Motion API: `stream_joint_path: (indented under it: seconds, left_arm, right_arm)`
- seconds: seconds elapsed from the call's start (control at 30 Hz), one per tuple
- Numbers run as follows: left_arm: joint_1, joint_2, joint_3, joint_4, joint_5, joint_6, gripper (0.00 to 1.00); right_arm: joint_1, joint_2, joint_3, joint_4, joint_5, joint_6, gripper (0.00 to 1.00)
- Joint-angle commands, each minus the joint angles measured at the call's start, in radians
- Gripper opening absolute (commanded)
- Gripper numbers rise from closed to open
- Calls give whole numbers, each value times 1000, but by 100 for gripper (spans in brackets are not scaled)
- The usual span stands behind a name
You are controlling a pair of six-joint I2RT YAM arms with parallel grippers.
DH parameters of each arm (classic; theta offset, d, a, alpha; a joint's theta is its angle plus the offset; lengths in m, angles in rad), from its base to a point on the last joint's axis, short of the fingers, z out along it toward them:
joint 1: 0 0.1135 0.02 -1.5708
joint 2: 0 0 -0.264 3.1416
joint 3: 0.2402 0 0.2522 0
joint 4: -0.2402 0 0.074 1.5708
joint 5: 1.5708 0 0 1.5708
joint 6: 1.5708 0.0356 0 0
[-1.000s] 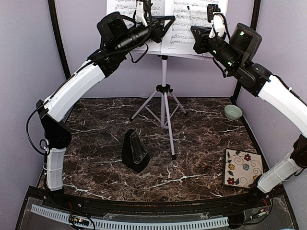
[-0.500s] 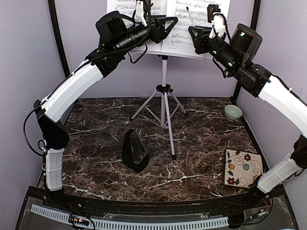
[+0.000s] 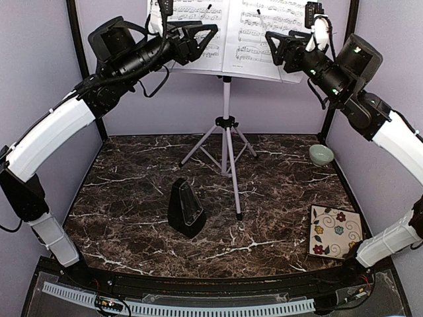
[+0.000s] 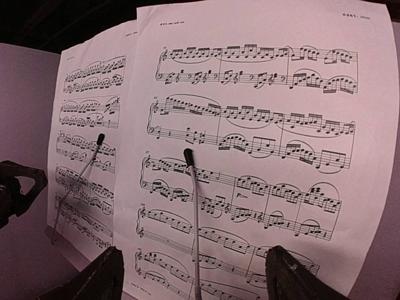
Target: Set up the instrument practice props
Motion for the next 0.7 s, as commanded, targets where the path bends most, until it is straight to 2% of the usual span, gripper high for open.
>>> stream_joint_path:
  seconds: [0.0,0.07,0.1,0.33,0.53,0.67]
  left_arm:
    - [-4,-119,-124,-49,-91,13,61]
    - [-3,-161,-179,-89,-125,4,63]
    - [0,-183,-213,-103,-140,-7,64]
    - [101,-325,-451,-148,-134,-186,67]
    - [164,-423,-625,-188,-128,-249,68]
    - [180,-461,-702,-281,-100,-277,69]
  right_arm:
    - [5,-62,-18,-2,38,21,89]
    - [5,-82,-25,-46,48,47,99]
    - [4,-93,-30,-70,53,61,100]
    - [4,-191,-107,-250,144,161,100]
    - [2,-293,-204,-426,236,308,100]
    - [0,-325,-251,-545,257,403,100]
